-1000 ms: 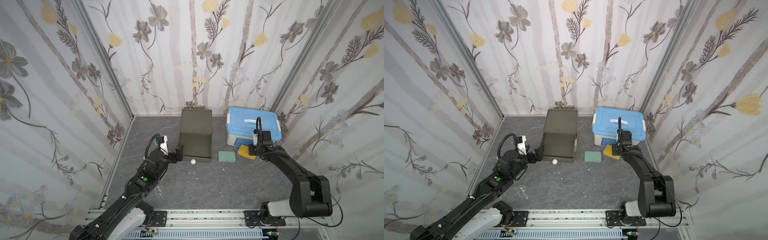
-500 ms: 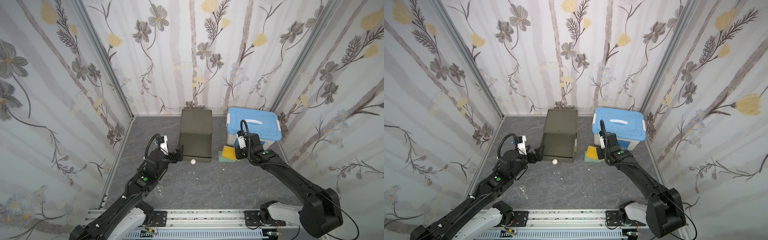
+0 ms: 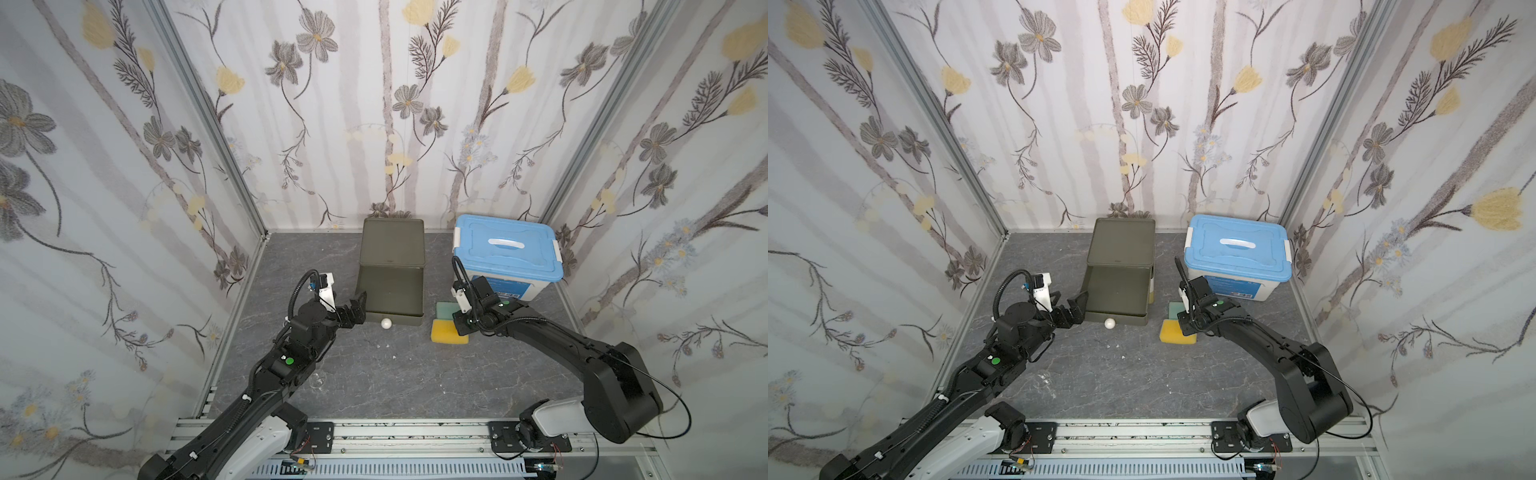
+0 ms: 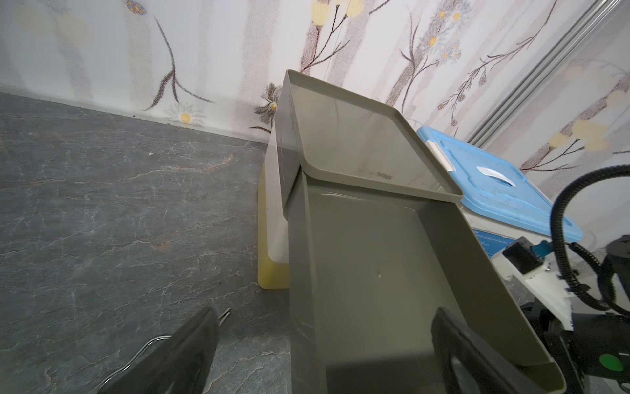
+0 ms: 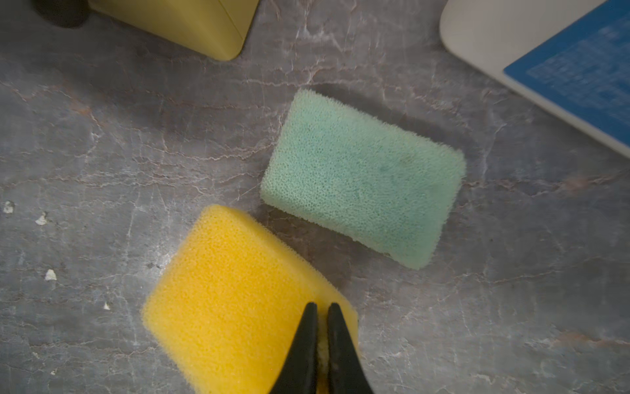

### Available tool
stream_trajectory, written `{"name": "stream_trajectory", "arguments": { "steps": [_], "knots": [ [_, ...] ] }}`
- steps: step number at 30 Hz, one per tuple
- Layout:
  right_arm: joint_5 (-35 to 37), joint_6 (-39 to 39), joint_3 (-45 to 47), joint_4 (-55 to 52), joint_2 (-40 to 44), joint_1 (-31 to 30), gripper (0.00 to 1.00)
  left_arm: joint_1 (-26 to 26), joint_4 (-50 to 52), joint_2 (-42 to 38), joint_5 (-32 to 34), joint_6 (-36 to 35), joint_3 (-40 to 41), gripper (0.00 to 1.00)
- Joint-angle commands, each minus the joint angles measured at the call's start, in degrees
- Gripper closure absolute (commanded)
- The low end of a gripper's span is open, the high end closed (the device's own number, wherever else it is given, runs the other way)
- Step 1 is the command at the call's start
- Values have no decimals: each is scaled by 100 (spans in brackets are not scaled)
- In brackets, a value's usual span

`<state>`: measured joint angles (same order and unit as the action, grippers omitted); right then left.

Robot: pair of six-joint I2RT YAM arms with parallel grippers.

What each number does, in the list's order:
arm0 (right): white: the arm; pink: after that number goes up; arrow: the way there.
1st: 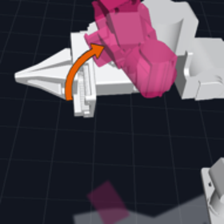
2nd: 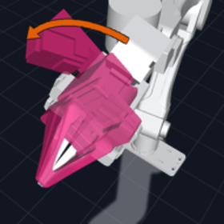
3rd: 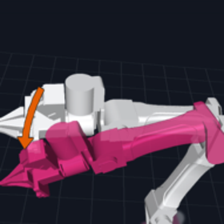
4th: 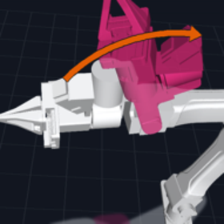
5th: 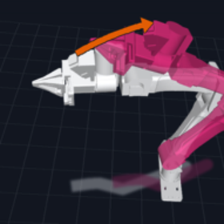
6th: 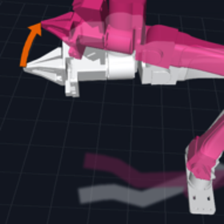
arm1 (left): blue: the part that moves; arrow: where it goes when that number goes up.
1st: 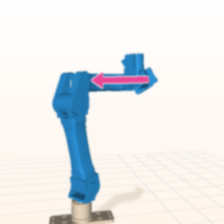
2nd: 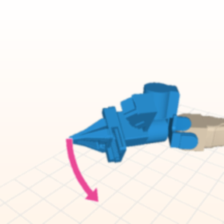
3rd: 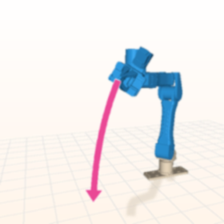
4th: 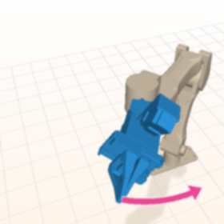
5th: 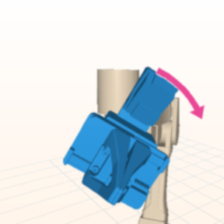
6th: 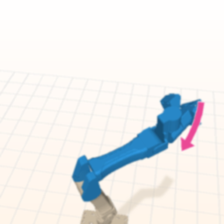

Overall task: Take the sponge out of the drawer
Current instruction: Place the sponge at the center of the board.

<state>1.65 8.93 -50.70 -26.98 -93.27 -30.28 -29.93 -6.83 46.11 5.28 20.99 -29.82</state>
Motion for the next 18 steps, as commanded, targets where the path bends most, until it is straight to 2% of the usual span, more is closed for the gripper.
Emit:
{"name": "stream_trajectory", "arguments": {
  "steps": [1, 8, 18],
  "knots": [
    [312, 371, -85, -244, -188, -122, 92, 5, -258, 1, -25, -16, 30, 0],
    [88, 404, 151, -79, 563, -88, 91, 5, -329, 125, -53, -25, 39, 0],
    [578, 511, -304, -593, -427, -78, 89, 6, -271, -15, -1, -77, 67, 0]
  ]
}}
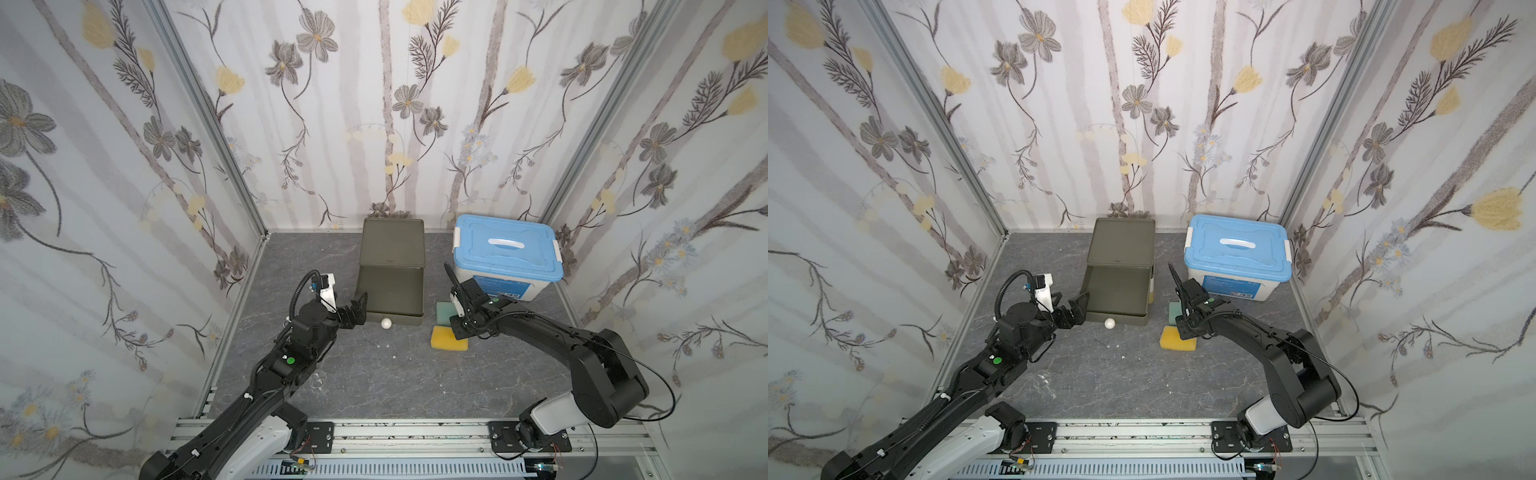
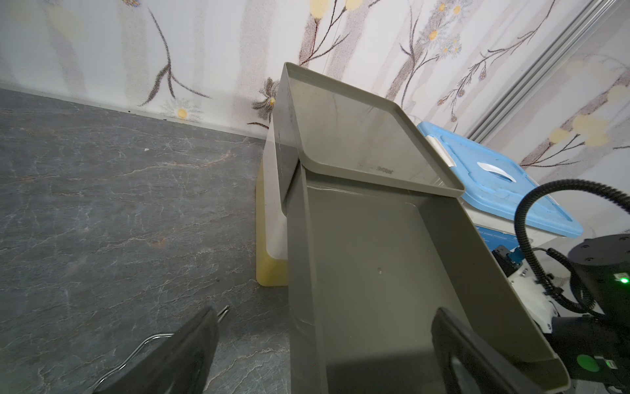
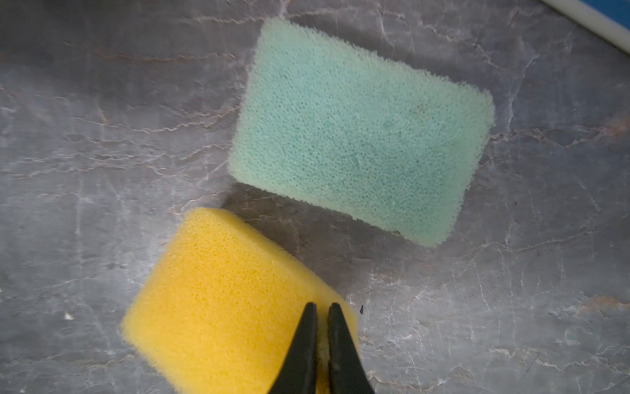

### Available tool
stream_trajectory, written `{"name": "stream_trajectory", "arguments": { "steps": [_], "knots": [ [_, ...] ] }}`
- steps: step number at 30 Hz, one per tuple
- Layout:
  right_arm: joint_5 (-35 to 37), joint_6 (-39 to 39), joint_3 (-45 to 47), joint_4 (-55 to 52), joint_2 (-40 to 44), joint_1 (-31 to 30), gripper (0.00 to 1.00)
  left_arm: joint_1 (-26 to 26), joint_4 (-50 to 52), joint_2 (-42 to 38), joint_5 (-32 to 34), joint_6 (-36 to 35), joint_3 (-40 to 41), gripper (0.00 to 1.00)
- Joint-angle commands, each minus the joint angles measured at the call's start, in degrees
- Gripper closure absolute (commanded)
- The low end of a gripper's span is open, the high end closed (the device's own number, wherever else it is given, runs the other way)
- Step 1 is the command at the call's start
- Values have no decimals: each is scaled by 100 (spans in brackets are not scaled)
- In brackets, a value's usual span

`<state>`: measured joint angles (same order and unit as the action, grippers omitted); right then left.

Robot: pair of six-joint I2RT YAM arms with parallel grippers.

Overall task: Take the sponge out of the drawer
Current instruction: Place the sponge at the center of the board.

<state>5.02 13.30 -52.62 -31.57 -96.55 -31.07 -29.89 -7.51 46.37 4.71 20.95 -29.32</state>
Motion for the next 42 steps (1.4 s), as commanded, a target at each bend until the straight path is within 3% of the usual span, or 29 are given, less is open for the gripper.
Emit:
{"name": "stream_trajectory", "arguments": {
  "steps": [1, 8, 20, 24, 26, 27, 34, 37, 42],
  "knots": [
    [270, 76, -140, -177, -114, 1, 89, 0, -202, -56, 65, -73, 22, 0],
    [731, 53, -410, -679, -275, -46, 87, 1, -204, -32, 82, -91, 23, 0],
    [567, -334, -433, -631, -202, -195, 85, 9, -203, -38, 106, -109, 14, 0],
    [780, -324, -485, -675, -349, -163, 74, 9, -194, -27, 105, -102, 14, 0],
    [899, -320, -495, -675, -406, -156, 58, 6, -194, -36, 92, -100, 14, 0],
    [947, -310, -502, -688, -414, -147, 55, 8, -192, -37, 96, -100, 14, 0],
    [1235, -100, -723, -708, 19, -215, 48, 9, -183, -67, 96, -74, 19, 0],
    [1138, 182, -820, -464, 231, -355, 37, 9, -170, -91, 109, -74, 20, 0],
    [899, 668, -738, -156, -7, -657, 30, 9, -163, -62, 97, -56, -11, 0]
  ]
}}
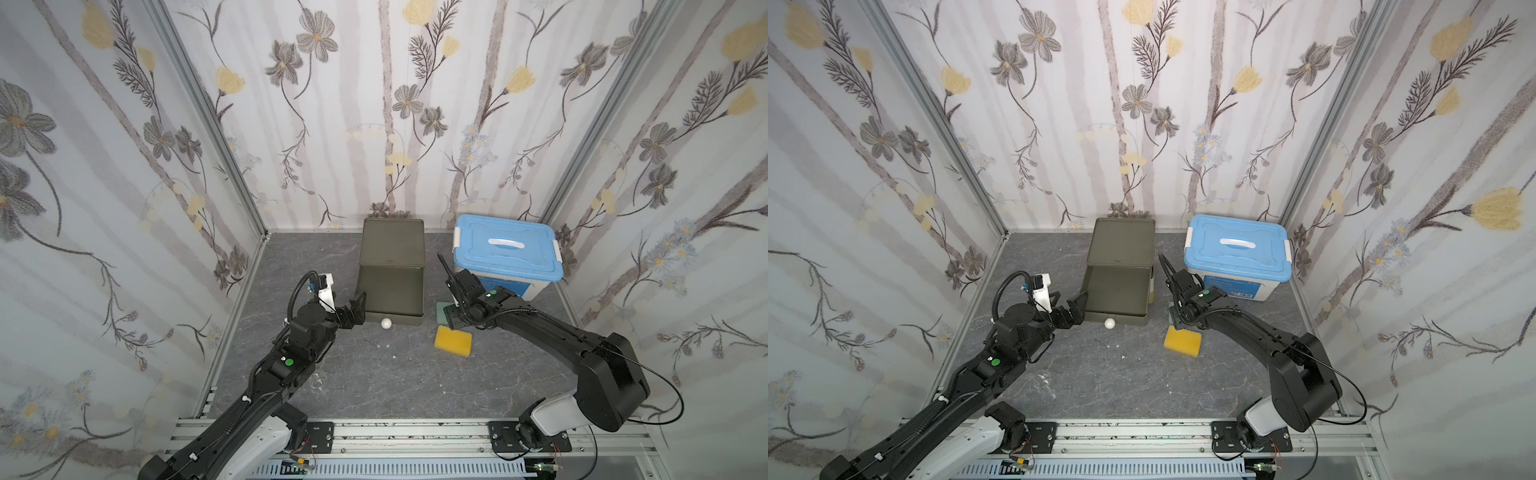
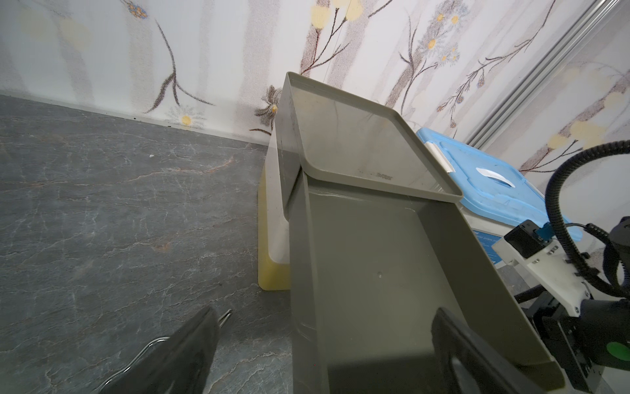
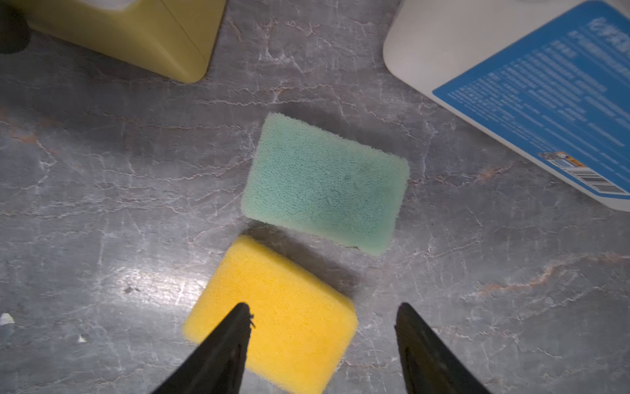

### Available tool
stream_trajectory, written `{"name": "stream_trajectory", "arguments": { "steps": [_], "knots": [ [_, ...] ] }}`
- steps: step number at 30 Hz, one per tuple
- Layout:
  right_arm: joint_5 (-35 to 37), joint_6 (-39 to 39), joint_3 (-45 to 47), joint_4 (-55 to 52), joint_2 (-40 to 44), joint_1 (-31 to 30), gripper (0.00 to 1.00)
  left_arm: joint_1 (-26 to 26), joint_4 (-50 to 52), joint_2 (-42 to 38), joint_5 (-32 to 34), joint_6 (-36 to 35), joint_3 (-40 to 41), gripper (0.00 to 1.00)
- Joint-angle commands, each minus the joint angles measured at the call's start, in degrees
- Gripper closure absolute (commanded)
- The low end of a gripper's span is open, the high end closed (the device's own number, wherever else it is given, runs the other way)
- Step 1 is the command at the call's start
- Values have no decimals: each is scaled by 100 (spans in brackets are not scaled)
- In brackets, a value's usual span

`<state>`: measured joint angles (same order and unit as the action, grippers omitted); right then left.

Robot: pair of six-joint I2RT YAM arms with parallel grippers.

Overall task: Take the sponge out of the drawer
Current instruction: Place the sponge at the center of the board.

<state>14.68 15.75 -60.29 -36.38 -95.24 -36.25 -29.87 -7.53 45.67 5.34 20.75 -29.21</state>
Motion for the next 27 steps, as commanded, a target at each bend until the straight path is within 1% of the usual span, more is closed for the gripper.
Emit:
{"name": "stream_trajectory", "arguments": {
  "steps": [1, 3, 9, 11, 16, 21, 22, 27],
  "knots": [
    [65, 508, 43, 287, -214, -229, 30, 5, -162, 11, 20, -34, -31, 0],
    [349, 735, 59, 219, -337, -310, 30, 7, -168, 41, 13, -27, -45, 0],
    [448, 954, 101, 521, -450, -644, 29, 7, -157, 133, -33, -10, -110, 0],
    [593, 1031, 97, 616, -497, -690, 29, 3, -140, 127, -57, 6, -119, 0],
    [487, 1043, 179, 836, -598, -758, 29, 5, -108, 88, -42, 25, -137, 0],
    [505, 993, 254, 825, -763, -778, 29, 7, -111, 109, -72, 52, -146, 0],
    [487, 975, 272, 851, -772, -960, 29, 7, -101, 115, -83, 56, -151, 0],
    [568, 978, 325, 795, -777, -1031, 30, 7, -100, 146, -77, 60, -179, 0]
  ]
}}
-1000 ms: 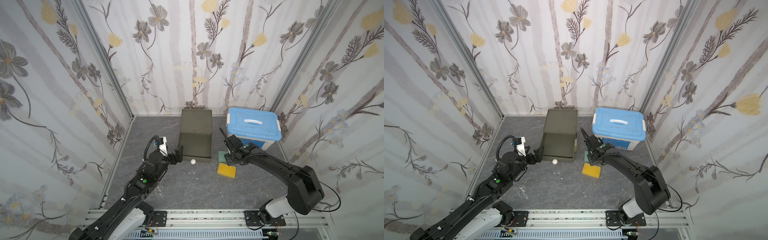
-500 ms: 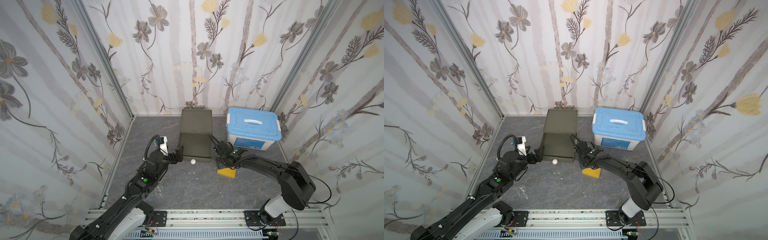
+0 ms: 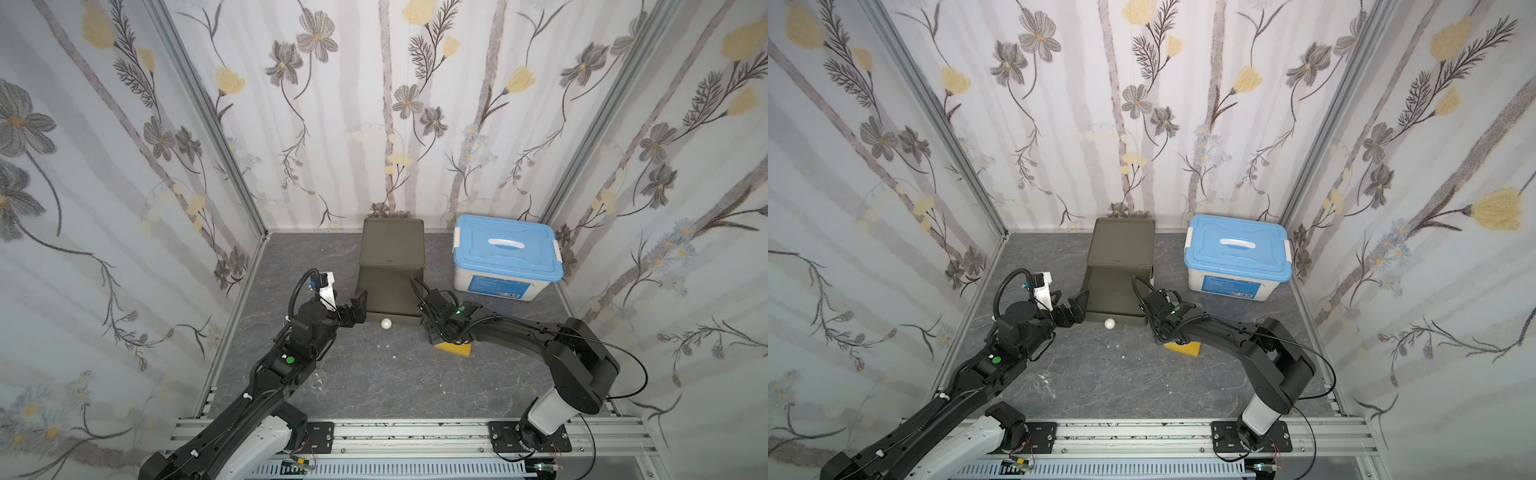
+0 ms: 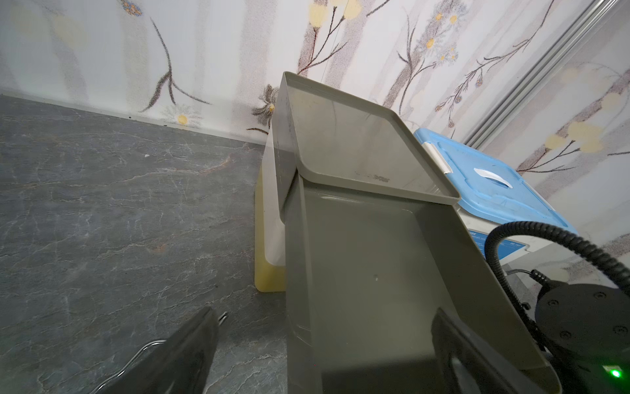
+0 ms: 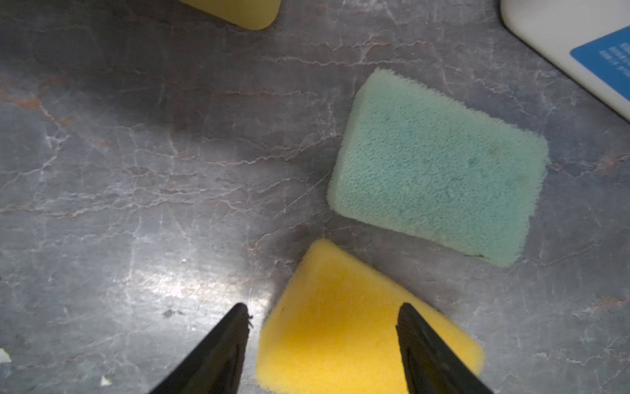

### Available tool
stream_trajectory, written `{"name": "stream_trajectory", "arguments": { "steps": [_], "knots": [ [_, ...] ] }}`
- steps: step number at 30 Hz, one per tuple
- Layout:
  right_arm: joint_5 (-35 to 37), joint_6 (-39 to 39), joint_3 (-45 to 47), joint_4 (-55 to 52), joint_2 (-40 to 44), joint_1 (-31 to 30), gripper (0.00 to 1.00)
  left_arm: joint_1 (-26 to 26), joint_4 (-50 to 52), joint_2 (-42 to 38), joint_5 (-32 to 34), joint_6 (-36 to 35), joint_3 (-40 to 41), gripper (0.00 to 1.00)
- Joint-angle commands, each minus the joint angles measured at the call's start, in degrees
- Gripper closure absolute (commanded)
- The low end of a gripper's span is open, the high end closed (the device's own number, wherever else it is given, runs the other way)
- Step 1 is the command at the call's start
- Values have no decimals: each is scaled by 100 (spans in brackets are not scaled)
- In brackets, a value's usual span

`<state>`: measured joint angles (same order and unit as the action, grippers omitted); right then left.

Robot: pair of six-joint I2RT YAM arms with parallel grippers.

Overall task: Take the sponge out of the drawer
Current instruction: Place the sponge at the center of the board, then close the drawer of the storage box.

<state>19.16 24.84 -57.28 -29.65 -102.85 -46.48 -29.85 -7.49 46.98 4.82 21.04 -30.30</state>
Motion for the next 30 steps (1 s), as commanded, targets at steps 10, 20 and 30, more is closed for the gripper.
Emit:
{"name": "stream_trajectory", "arguments": {
  "steps": [10, 20, 30],
  "knots": [
    [409, -32, 172, -66, -49, -63, 30, 3, -100, 16, -16, 50, -83, 0],
    [326, -233, 360, 144, 285, -67, 30, 5, -95, 36, -25, 50, -105, 0],
    [298, -596, 419, 418, 1407, 49, 28, 9, 17, 12, -49, 50, -173, 0]
  ]
}}
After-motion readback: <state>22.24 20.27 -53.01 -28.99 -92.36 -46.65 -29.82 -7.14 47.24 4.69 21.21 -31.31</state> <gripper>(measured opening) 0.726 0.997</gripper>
